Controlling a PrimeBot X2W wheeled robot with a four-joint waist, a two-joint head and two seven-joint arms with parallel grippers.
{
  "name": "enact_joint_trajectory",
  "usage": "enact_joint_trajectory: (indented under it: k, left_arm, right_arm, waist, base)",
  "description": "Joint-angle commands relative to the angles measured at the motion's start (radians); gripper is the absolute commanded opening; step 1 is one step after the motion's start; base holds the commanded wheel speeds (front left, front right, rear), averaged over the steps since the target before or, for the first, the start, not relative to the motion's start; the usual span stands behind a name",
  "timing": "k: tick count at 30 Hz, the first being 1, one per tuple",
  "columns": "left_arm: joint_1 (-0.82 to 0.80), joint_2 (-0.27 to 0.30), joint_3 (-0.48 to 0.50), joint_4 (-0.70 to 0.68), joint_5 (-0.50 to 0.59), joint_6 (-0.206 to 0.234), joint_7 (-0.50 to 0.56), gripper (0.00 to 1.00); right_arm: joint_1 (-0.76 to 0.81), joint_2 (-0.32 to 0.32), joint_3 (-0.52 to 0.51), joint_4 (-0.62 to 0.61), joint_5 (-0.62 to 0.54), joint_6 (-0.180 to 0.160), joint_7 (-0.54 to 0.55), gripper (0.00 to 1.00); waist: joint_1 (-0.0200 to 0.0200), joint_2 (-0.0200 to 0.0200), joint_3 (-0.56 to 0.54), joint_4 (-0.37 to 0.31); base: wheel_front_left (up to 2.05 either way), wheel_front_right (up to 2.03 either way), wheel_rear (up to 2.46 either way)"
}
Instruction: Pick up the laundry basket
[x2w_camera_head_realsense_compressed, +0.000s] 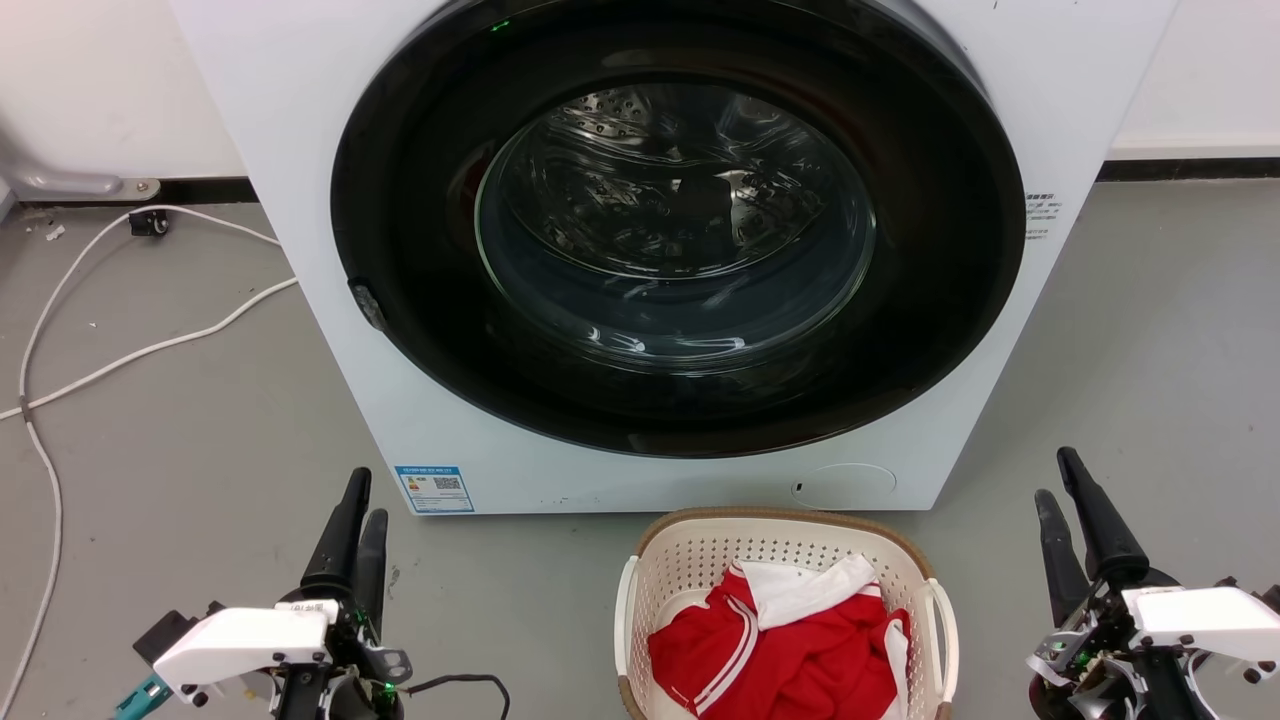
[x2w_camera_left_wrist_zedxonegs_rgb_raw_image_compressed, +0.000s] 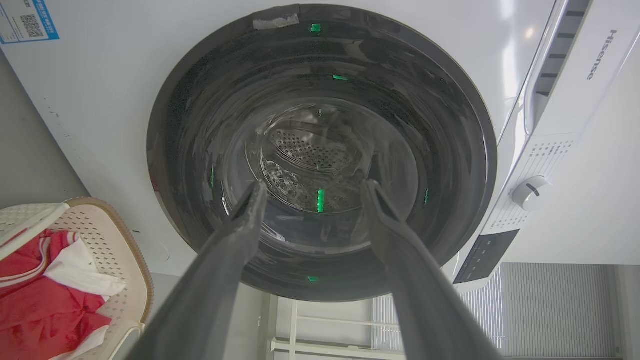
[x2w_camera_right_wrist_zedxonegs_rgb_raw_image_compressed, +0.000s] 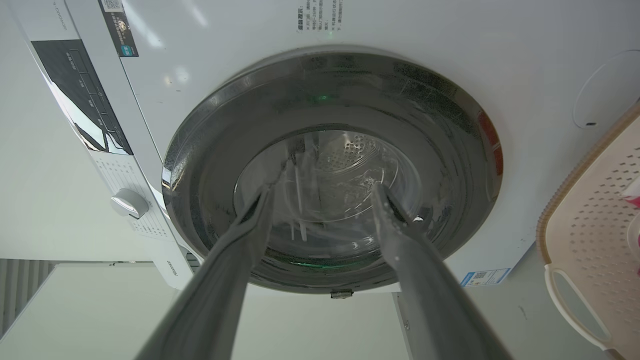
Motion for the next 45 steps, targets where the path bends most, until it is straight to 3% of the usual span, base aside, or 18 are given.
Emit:
enact_joint_trajectory:
  k: [1,10,16,27,45]
  left_arm:
    - [-0.036,0.004,-0.009,-0.027,0.012,-0.001,-0.014,1.0]
    - [-0.05,0.008,-0.022,-0.065,0.148,-0.002,-0.053,1.0]
    - [-0.058,0.005,-0.026,-0.11,0.337,-0.002,-0.082,1.0]
    - [-0.059,0.003,-0.041,-0.141,0.558,-0.002,-0.119,1.0]
    - [-0.055,0.002,-0.074,-0.113,0.889,-0.003,-0.178,1.0]
  right_arm:
    - [-0.028,-0.002,0.008,-0.024,-0.016,0.0,-0.012,1.0]
    - [-0.038,-0.009,0.015,-0.042,-0.164,0.0,-0.049,1.0]
    - [-0.036,-0.004,0.016,-0.075,-0.394,0.0,-0.077,1.0]
    - [-0.03,0.002,0.03,-0.096,-0.654,0.0,-0.114,1.0]
    - [-0.019,0.004,0.046,-0.087,-1.001,0.0,-0.172,1.0]
  waist:
    - [0.0,0.0,0.0,0.0]
    - [0.0,0.0,0.001,0.001]
    - [0.0,0.0,0.002,0.002]
    - [0.0,0.0,0.001,0.003]
    - [0.0,0.0,-0.003,0.003]
  base:
    - [0.0,0.0,0.0]
    - [0.0,0.0,0.0]
    - [0.0,0.0,0.0]
    - [0.0,0.0,0.0]
    - [0.0,0.0,0.0]
